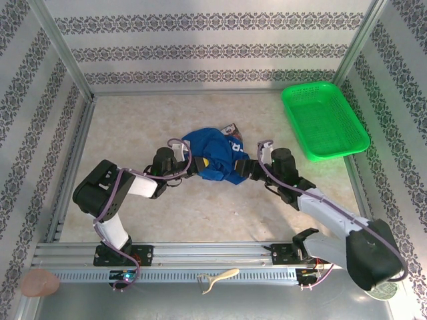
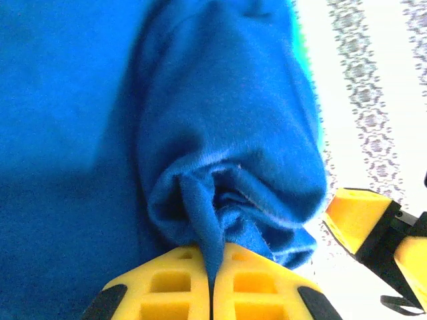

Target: Fold the inside-out t-shirt

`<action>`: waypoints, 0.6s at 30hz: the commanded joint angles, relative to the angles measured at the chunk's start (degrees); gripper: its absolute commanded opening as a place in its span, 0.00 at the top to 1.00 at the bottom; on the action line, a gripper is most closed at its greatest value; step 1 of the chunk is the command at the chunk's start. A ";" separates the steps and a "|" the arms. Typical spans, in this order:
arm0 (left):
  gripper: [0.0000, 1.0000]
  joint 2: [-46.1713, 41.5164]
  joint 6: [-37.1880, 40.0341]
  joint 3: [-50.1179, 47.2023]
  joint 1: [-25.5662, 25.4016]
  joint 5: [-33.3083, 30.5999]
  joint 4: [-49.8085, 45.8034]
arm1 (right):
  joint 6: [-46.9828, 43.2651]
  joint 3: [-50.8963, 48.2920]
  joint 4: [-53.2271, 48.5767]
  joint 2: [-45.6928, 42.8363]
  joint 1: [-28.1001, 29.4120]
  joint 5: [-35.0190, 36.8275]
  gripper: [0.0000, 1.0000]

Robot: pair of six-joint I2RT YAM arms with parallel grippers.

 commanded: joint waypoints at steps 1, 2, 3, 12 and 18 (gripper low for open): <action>1.00 0.02 -1.40 0.25 -1.12 1.52 10.38 | -9.69 5.14 -8.88 -0.60 3.83 6.89 0.33; 1.00 -0.11 -1.34 0.25 -1.22 1.53 10.11 | -11.24 6.50 -10.36 0.11 5.33 8.28 0.32; 1.00 -0.41 -1.21 0.44 -1.36 1.52 9.77 | -12.59 8.16 -11.41 1.08 6.82 9.91 0.31; 1.00 -5.26 1.23 1.45 -2.38 1.65 3.33 | -17.36 21.34 -14.23 17.96 9.83 15.19 0.29; 1.00 -8.74 2.84 1.70 -2.46 1.56 -0.83 | -17.21 26.87 -13.72 27.68 8.42 8.78 0.76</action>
